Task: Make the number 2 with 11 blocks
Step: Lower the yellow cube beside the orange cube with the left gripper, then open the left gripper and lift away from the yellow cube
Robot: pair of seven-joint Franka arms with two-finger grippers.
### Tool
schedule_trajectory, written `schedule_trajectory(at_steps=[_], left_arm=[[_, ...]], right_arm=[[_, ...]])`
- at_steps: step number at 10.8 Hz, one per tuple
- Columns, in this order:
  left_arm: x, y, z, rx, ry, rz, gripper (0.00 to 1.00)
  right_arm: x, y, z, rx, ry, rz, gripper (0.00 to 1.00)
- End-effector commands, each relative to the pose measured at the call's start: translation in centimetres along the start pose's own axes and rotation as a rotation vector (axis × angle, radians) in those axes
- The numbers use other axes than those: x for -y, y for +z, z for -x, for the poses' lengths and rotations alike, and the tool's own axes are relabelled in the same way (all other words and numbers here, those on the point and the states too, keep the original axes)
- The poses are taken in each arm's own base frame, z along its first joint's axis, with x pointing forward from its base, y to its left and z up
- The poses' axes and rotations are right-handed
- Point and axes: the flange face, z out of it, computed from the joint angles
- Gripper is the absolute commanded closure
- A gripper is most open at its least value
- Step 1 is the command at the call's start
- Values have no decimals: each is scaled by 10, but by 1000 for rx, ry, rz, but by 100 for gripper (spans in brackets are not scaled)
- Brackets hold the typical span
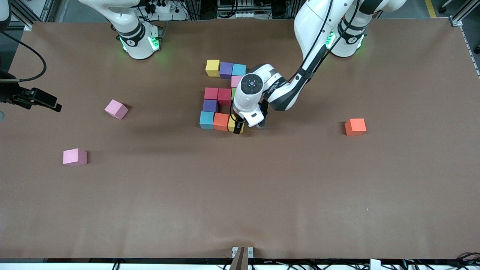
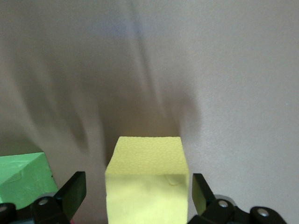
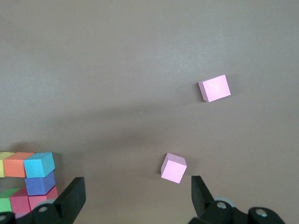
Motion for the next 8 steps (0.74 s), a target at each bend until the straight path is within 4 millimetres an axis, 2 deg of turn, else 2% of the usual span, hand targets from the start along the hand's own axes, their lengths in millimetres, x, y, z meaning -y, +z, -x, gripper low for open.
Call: schedule_trajectory(at_steps=[1, 3, 8], left_arm=[[-4, -19, -3, -13, -13, 4, 0], [-6, -43, -4, -40, 2, 4, 0], [-61, -136, -44, -162, 64, -30, 0]], right_arm=[[-3, -4, -2, -5, 16, 2, 0], [-2, -4, -2, -5, 13, 2, 0], [-2, -4, -2, -6, 14, 0, 0]])
